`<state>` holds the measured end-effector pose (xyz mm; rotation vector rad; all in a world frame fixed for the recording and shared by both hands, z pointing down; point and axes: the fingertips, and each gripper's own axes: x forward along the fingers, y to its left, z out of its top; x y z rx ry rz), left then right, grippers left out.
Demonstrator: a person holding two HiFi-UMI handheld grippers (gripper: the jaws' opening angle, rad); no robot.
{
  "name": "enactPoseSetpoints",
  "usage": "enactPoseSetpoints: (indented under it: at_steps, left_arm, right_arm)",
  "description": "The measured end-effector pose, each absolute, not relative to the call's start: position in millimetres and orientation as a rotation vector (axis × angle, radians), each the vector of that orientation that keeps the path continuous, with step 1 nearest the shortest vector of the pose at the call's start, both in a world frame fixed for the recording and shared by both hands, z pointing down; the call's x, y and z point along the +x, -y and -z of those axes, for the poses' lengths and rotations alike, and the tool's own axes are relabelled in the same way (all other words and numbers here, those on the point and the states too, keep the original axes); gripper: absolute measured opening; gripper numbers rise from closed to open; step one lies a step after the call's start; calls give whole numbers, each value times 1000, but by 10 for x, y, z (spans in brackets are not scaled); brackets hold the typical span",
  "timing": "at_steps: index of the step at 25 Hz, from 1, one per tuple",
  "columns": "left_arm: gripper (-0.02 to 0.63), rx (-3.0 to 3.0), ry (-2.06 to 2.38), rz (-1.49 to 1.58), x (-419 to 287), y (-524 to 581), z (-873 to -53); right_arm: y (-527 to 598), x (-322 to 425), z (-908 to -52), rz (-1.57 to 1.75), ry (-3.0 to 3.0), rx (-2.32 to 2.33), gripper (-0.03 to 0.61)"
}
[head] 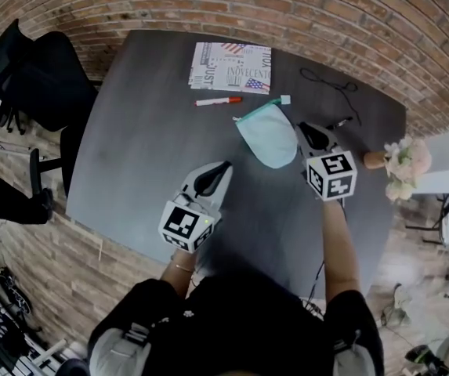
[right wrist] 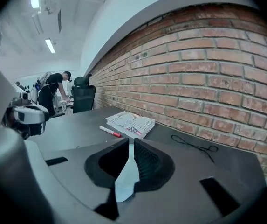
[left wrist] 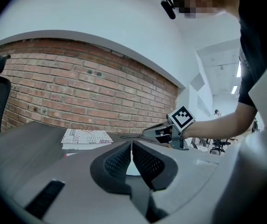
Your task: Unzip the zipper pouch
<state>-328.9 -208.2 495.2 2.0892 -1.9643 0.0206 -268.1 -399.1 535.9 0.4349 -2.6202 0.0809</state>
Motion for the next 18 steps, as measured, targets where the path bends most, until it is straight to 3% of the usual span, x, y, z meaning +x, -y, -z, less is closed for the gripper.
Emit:
enactPoseSetpoints:
  at_steps: [18]
  left_arm:
    - [5,1995,1958,0,-3610,2178,-5239]
  right_arm:
    - [4343,-3022,-6487,-190,2333,334,101]
